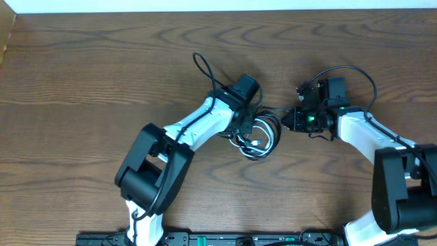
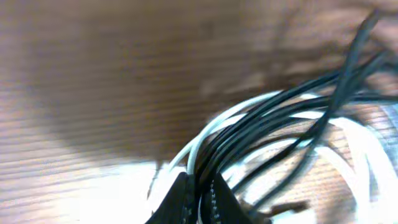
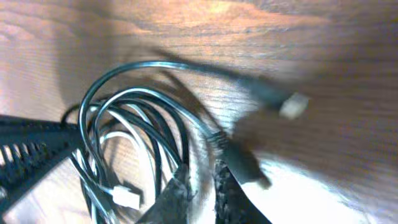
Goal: Untangle cables
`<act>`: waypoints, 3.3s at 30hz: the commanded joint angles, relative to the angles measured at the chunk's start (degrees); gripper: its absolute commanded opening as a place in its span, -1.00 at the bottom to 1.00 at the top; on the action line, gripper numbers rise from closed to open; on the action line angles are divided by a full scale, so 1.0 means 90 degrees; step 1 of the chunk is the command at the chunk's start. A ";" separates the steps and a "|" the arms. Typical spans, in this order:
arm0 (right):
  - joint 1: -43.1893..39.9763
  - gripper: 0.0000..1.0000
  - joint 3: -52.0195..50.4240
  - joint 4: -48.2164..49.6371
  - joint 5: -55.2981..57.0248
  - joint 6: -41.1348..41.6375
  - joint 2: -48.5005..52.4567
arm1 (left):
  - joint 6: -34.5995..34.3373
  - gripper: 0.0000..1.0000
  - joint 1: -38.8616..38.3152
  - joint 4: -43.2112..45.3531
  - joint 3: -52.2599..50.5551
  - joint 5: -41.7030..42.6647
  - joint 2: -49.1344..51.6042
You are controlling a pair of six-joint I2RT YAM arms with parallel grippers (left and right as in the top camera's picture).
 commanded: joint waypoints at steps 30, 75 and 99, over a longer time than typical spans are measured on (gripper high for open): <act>0.0180 0.13 0.0044 -0.0223 -0.1336 -0.0784 -0.1003 | 0.0935 -0.85 0.0131 0.1275 0.0027 0.0102 -0.4155; 0.1280 0.18 0.0044 0.2130 -0.2511 -0.0522 -0.1003 | 0.1382 -0.85 0.0131 0.3342 0.0024 -0.0661 -0.6023; 0.2188 -0.24 0.0044 0.3308 -0.0714 -0.0282 -0.1001 | 0.0712 -0.85 0.0131 0.3888 0.0024 -0.0539 -0.6113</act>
